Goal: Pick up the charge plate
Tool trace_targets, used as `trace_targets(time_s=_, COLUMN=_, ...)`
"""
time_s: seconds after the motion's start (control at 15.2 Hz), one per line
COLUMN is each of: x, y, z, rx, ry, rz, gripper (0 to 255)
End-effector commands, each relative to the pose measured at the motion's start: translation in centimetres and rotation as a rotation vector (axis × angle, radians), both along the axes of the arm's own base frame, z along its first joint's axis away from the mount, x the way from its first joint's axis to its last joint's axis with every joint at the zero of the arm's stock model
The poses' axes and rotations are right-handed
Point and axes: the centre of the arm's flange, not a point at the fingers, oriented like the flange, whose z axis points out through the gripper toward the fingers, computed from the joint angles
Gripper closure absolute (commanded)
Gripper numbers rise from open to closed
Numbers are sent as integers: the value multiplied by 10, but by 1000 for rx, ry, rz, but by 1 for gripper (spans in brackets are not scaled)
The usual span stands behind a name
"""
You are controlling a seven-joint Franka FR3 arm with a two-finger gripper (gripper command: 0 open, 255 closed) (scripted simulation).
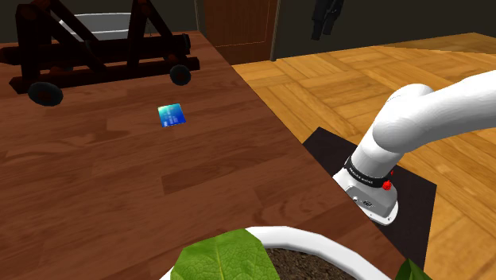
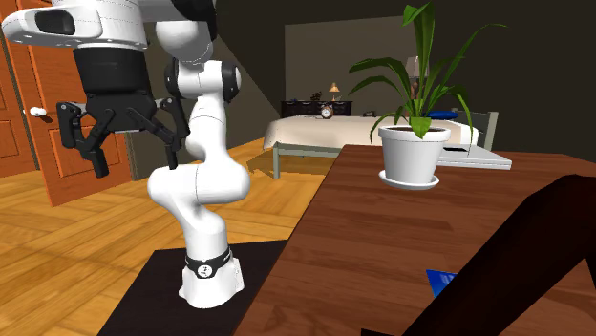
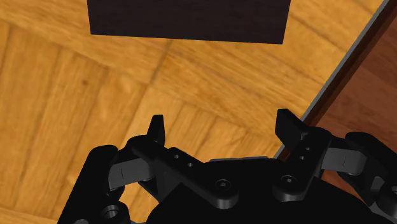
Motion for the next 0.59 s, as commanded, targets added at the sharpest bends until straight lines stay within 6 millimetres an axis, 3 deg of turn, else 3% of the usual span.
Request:
trace_targets(time_s=0.0, x=0, y=0, z=0, rx=0, ry=0, rz=0, gripper=0)
trace_targets(time_s=0.53, x=18, y=105, z=-18, rx=-27, ry=-33, rz=-121, gripper=0)
